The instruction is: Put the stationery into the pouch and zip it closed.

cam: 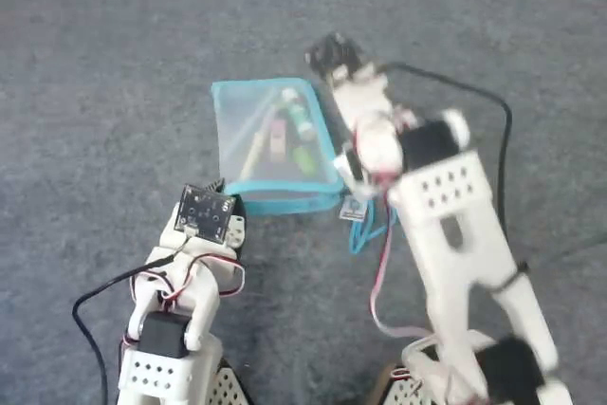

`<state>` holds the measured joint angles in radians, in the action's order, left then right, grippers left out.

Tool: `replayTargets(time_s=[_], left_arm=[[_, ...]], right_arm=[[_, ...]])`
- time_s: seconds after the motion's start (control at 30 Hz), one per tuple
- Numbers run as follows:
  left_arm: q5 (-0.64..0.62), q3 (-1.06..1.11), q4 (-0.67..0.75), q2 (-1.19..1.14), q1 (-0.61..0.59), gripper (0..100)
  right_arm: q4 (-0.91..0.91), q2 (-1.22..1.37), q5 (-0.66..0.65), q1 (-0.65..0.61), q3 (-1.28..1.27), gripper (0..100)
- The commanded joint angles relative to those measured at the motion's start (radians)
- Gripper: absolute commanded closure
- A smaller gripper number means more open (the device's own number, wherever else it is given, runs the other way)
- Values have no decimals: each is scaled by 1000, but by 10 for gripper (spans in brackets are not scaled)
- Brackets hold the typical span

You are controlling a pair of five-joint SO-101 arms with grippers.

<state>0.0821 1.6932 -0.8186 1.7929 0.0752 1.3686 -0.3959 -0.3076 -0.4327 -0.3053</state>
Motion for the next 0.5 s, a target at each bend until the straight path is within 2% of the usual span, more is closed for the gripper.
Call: replayTargets(time_s=[0.0,0.1,0.23,0.4,0.47], left_arm=[[-2,-7,2,11,-9,988],[-2,-7,-3,11,-9,988],[-2,-7,-5,11,-9,988],[-2,-7,-5,11,-9,988],[-2,-7,-5,11,-9,988]], right_arm=[[-289,-216,-48,-7,-414,843],[-407,-314,-71,-36,-618,843],[-472,-380,-66,-39,-729,843],[-479,-387,66,-38,-766,844],[-498,-392,80,-36,-787,846]])
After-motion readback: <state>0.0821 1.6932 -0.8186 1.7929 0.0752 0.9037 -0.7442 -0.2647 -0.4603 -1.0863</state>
